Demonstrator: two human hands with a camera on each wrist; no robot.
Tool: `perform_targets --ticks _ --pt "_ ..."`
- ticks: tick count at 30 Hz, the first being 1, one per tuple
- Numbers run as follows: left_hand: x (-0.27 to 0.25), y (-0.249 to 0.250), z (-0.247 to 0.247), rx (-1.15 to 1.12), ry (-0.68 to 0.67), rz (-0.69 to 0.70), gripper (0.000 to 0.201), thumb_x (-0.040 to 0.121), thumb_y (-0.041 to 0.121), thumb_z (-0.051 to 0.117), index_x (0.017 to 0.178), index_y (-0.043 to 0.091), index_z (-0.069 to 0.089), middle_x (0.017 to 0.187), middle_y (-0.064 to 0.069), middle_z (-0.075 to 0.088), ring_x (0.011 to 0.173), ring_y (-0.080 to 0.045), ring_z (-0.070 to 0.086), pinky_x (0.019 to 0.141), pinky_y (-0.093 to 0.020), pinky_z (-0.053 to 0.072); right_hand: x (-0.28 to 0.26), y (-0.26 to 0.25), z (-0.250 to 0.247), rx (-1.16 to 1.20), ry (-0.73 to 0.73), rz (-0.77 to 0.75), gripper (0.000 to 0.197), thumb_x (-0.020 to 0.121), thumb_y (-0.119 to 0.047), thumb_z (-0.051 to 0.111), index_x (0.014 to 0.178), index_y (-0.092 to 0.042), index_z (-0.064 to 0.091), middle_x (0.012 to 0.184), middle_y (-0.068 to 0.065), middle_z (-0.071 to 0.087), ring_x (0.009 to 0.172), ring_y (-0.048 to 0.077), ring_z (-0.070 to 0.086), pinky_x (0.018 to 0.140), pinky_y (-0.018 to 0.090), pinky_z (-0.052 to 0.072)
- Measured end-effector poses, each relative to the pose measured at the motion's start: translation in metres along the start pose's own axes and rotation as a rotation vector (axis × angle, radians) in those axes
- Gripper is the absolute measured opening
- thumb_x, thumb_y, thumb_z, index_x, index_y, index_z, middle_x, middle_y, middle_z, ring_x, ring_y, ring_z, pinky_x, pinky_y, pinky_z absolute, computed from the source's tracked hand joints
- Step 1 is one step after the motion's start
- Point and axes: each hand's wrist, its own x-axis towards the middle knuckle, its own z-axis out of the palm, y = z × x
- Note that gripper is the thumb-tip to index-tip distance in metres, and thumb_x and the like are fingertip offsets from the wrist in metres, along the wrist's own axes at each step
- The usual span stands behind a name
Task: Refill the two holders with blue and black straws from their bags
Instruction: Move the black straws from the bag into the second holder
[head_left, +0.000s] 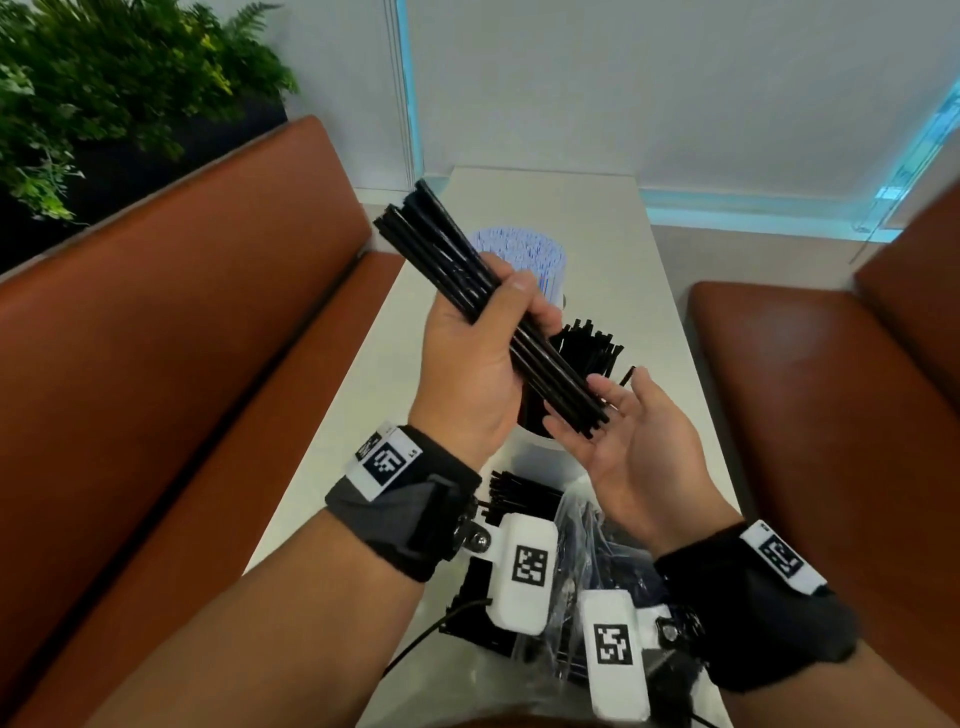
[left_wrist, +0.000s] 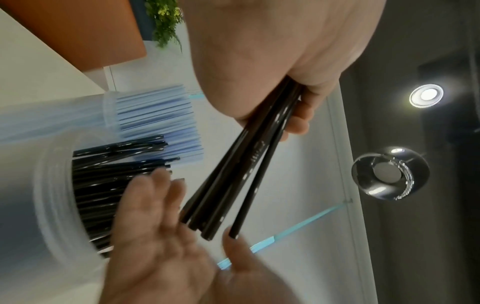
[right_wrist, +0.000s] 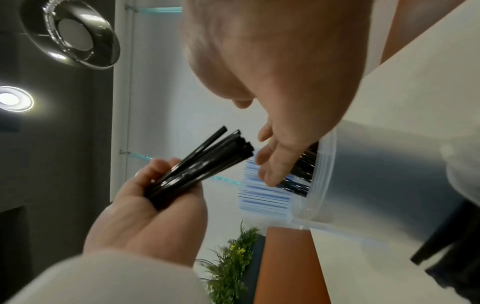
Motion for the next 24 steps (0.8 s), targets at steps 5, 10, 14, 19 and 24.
perform_targets --ticks 5,10,14,19,24 --pt "-0.003 -0.005 -0.001 0.102 0.028 -0.043 0.014 0.091 0.006 0.059 0.085 0.019 0.057 0.067 -0.006 0.057 0.063 -0.023 0.055 0.073 -0.038 0.05 0.0 0.008 0.0 -0.443 -0.218 -0.132 0.045 0.099 -0.045 0.055 0.121 -0.008 0.069 0.122 0.021 0.068 0.111 0.027 0.067 0.103 0.048 0.052" --pt "-0.008 -0.009 -0.008 0.151 -0.005 -0.09 0.016 0.09 0.008 0.061 0.082 0.022 0.061 0.067 -0.004 0.058 0.063 -0.021 0.058 0.07 -0.035 0.052 0.003 0.009 -0.007 -1.198 -0.394 -0.425 0.028 0.082 -0.047 0.073 0.106 -0.038 0.062 0.092 -0.011 0.072 0.08 0.005 0.067 0.075 0.027 0.056" --pt "0.0 -0.003 -0.018 0.12 -0.014 -0.12 0.014 0.089 0.006 0.066 0.095 0.018 0.064 0.075 -0.007 0.064 0.068 -0.024 0.064 0.074 -0.035 0.055 0.008 0.014 -0.011 -1.433 -0.241 -0.509 0.021 0.093 -0.052 0.056 0.081 -0.037 0.048 0.062 -0.017 0.058 0.049 0.006 0.05 0.049 0.024 0.04" --pt "0.013 0.011 -0.01 0.304 -0.127 0.014 0.019 0.097 0.01 0.059 0.086 0.025 0.067 0.068 0.002 0.06 0.065 -0.018 0.06 0.076 -0.044 0.053 0.011 0.013 -0.014 -1.581 -0.151 -0.57 0.029 0.082 -0.066 0.059 0.09 -0.04 0.049 0.078 -0.014 0.06 0.069 0.002 0.057 0.056 0.028 0.044" --pt "0.054 0.028 -0.02 0.312 0.147 0.279 0.008 0.096 0.014 0.059 0.09 0.02 0.058 0.063 0.005 0.061 0.06 -0.016 0.062 0.07 -0.037 0.053 0.022 0.008 -0.032 -1.807 -0.082 -0.488 0.069 0.066 -0.078 0.046 0.128 -0.048 0.048 0.111 -0.021 0.048 0.083 0.005 0.057 0.067 0.025 0.043"
